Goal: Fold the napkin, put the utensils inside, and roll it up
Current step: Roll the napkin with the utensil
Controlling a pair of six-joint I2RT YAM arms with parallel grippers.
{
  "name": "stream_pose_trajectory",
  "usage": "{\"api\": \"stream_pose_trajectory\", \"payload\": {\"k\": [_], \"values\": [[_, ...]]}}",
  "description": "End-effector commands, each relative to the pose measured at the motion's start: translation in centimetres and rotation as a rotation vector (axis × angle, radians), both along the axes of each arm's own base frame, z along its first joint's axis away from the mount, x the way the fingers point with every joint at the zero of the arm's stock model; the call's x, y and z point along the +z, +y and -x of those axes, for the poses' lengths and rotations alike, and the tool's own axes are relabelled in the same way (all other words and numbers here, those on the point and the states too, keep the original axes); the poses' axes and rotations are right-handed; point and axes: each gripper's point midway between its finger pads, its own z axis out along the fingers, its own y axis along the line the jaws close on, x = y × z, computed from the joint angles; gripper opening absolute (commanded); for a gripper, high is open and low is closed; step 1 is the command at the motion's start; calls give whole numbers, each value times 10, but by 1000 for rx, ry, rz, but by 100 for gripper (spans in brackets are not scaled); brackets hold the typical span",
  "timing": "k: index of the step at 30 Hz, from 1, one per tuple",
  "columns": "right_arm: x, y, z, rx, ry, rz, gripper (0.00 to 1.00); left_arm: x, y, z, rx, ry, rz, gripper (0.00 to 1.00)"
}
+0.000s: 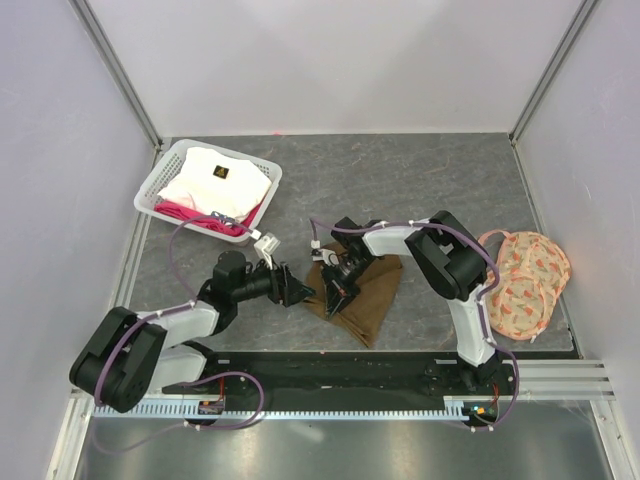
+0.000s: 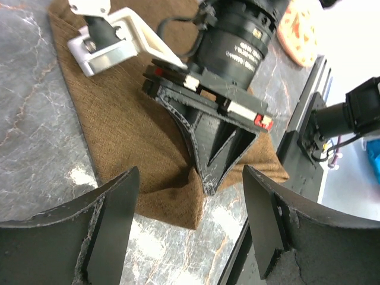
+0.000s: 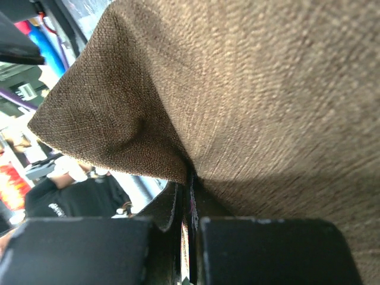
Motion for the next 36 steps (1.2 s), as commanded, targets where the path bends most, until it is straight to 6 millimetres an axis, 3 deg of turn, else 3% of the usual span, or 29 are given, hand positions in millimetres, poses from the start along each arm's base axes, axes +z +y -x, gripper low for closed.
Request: {"api": "stream_pose_trajectory", "payload": {"k": [1, 11, 17, 29, 32, 33, 36], "values": [[-16, -1, -18, 10, -47, -27, 0, 1, -5, 2, -64, -82, -10, 77], [-24, -5, -26, -17, 14, -47, 0, -8, -16, 10, -124, -56, -27, 77], [-23, -7, -28, -22, 20, -59, 0, -16, -16, 2, -97, -60, -86, 77], [-19, -7, -33, -35, 27, -82, 0, -46, -16, -13, -21, -16, -292, 57], [-20, -6, -33, -37, 32, -82, 0, -44, -7, -23, 62, -25, -320, 64], [-20, -8, -32, -41, 38, -78, 0, -36, -6, -27, 82, -43, -311, 70], [-21, -9, -31, -42, 46, -78, 0, -26, 3, -37, 175, -53, -323, 77]]}}
